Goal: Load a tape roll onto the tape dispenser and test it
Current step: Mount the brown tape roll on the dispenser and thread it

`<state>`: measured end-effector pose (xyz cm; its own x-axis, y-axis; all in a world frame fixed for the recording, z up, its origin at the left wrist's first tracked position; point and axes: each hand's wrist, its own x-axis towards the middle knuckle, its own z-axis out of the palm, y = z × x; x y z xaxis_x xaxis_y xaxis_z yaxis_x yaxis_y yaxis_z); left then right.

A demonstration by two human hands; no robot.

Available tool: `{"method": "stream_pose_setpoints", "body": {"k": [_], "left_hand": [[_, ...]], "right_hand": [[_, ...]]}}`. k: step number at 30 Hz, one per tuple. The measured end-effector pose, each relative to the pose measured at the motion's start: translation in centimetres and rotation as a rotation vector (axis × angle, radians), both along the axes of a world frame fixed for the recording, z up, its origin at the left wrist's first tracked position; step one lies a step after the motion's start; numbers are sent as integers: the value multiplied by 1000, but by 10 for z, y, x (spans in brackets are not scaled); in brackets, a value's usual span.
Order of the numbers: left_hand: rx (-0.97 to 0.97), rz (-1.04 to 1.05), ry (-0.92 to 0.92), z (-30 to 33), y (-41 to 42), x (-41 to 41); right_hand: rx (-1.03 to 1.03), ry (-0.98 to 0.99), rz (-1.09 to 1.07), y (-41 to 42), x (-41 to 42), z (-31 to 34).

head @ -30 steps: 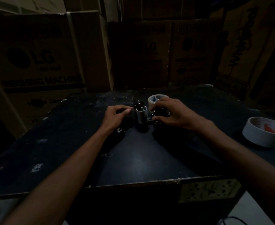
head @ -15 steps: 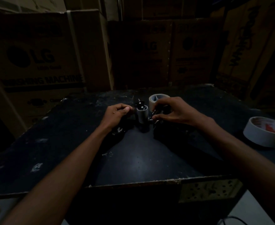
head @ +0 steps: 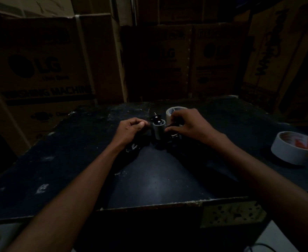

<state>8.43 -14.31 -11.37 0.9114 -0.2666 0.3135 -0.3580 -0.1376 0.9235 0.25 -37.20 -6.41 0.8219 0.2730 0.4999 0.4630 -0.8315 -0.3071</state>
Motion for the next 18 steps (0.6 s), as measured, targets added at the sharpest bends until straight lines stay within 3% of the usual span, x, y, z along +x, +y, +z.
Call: {"method": "stream_pose_setpoints", "body": {"k": [6,9,14,16,18], "left_hand": [[-40,-1,19,0,-1,-1],[-103,-17,54,0,2,-1],[-167,-17,64,-1,6,-4],[-169,-33,66,-2,6,-5],[-161,-49,51,-2,6,-7]], "right_hand": [[-22,-21,-68,3,-6,1],[-21,64,-271,-11,-12,1],[208,630,-516,-49,-27,5],[217,718,-542,-57,-31,7],[375,817,-525,-60,-28,5]]}}
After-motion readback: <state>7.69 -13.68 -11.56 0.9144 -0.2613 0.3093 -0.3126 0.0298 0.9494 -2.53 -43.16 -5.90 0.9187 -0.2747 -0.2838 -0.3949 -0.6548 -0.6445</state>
